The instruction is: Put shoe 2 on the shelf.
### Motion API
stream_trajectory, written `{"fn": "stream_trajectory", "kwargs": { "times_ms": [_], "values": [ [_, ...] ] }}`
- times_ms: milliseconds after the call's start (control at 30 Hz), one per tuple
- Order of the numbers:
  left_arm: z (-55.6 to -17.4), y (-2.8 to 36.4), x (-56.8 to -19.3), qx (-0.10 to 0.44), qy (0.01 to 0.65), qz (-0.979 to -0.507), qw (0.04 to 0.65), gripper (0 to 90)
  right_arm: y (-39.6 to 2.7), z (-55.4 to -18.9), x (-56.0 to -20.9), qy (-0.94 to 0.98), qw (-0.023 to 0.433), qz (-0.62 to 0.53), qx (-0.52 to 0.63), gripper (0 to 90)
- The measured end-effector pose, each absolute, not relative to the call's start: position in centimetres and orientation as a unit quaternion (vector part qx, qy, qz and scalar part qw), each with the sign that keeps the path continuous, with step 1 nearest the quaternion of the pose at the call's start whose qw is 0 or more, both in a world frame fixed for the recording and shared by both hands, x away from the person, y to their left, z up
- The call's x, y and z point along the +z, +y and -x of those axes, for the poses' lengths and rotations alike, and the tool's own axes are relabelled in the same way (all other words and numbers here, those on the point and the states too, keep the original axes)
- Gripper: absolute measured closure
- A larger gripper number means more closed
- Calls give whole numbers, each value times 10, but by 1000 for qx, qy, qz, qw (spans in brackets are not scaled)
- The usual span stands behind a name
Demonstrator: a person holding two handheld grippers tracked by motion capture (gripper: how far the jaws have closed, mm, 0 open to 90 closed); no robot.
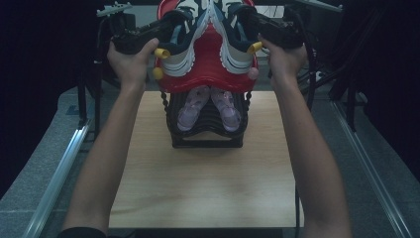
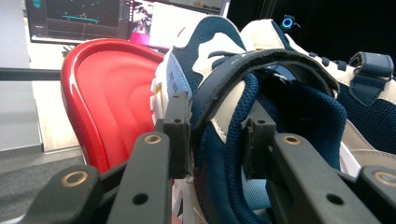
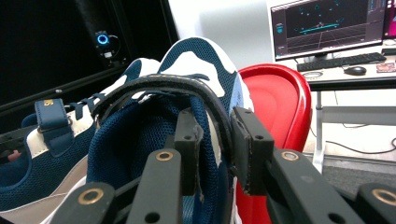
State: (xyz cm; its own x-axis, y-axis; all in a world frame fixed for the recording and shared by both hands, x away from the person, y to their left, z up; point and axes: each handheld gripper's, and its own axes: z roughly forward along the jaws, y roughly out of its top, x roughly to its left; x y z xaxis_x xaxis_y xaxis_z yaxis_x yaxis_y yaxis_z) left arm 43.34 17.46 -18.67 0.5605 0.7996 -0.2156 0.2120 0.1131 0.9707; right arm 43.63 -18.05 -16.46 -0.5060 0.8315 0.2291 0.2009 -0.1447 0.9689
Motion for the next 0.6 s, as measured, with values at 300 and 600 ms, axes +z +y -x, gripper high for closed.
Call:
{"fn": "stream_trajectory", "kwargs": {
  "times_ms": [300, 600],
  "values": [
    [-438, 175, -196, 238, 416, -617, 624, 684, -173, -441, -169, 615, 262, -430, 607, 731],
    [-445, 168, -212, 245, 419, -629, 607, 667, -162, -449, -185, 637, 283, -430, 573, 706]
  ]
}}
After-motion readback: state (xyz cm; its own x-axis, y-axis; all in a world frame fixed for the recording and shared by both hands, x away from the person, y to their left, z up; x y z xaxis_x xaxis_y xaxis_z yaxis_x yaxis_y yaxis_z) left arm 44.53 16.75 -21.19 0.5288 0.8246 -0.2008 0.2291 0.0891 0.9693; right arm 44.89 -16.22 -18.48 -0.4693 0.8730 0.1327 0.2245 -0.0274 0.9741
